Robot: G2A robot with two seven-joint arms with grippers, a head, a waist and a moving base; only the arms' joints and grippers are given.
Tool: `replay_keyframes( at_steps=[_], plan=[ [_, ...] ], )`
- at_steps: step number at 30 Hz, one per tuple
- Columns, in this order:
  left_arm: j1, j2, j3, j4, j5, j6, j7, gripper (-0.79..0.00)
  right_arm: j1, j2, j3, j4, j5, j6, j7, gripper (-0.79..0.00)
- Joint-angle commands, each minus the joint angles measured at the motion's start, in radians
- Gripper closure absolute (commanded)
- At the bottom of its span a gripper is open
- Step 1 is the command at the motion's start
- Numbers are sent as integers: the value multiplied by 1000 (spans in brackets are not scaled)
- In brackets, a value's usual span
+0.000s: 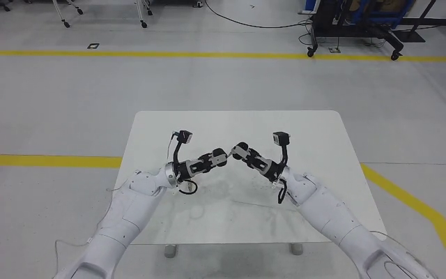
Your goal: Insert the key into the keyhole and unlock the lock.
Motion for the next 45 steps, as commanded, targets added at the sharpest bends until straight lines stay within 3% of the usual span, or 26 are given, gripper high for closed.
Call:
replay_keyframes(
  at_steps=[1,4,10,13,23,24,27,41,45],
  plan=[
    [-2,0,3,3,-3,0,-4,-268,-1,-5,8,4,-10,0,11,0],
    [-5,-1,8,6,-7,-2,-10,-169,-3,-14,18,11,-19,0,19,0],
    [-11,-1,15,14,-4,-5,-14,-163,-5,-30,37,20,-29,0,39,0],
    [-13,-1,17,17,-4,-4,-12,0,-8,-36,49,23,-32,0,50,0],
    [-17,-1,19,25,-6,-4,4,0,-19,-51,87,30,-39,0,91,0],
    [-17,-1,19,26,-8,-5,4,0,-21,-52,90,30,-39,0,95,-34],
    [-18,-1,20,26,-12,-5,4,0,-25,-56,100,30,-34,0,106,-785],
    [-13,-2,9,32,-74,2,29,0,-32,-61,113,32,-15,0,117,-785],
    [2,3,8,-8,-56,28,18,0,-32,-61,113,32,-15,0,117,-785]
  ],
)
